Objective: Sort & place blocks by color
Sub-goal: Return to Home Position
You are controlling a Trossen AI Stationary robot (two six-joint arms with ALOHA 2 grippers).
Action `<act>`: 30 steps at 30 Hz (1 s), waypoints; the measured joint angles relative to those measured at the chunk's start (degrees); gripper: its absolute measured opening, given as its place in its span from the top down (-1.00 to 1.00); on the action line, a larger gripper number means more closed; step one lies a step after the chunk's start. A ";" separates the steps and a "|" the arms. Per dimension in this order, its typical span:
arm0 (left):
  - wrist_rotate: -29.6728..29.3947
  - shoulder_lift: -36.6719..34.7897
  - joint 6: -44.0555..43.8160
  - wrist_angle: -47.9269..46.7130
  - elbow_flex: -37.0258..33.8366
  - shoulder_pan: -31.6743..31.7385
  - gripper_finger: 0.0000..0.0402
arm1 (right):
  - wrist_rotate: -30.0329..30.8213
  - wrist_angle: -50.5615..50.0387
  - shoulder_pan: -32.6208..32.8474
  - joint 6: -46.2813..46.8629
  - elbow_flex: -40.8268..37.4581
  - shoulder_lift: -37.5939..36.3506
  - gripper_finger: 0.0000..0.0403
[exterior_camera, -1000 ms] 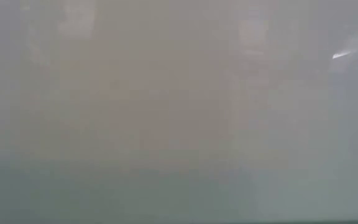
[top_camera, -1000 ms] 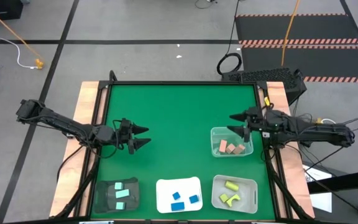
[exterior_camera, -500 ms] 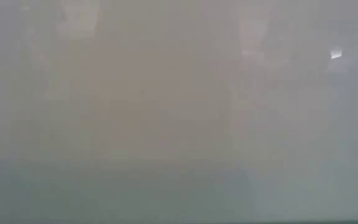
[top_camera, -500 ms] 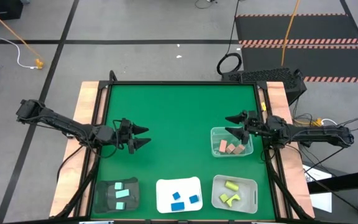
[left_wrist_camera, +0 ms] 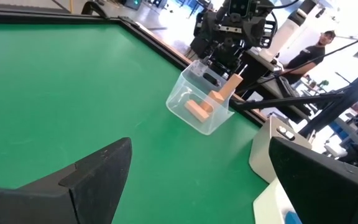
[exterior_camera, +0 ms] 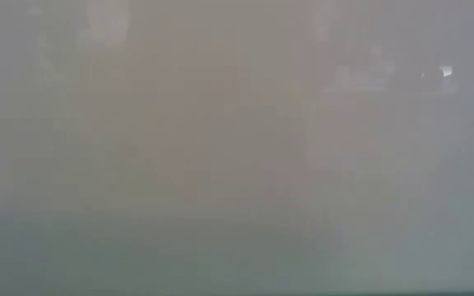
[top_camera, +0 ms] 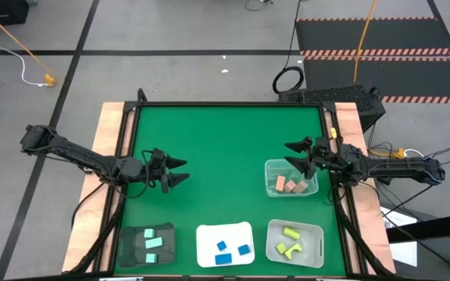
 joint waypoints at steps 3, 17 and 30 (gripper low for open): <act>0.00 0.00 1.23 0.02 0.00 0.00 -0.89 | 0.02 0.53 0.00 0.35 -0.02 -0.01 -0.64; 0.00 0.02 0.78 1.07 0.00 0.00 -0.89 | 0.00 0.46 0.00 0.35 -0.11 0.00 -0.64; 0.00 0.02 0.87 0.76 0.00 0.00 -0.89 | 0.00 0.46 0.00 0.35 -0.17 0.00 -0.64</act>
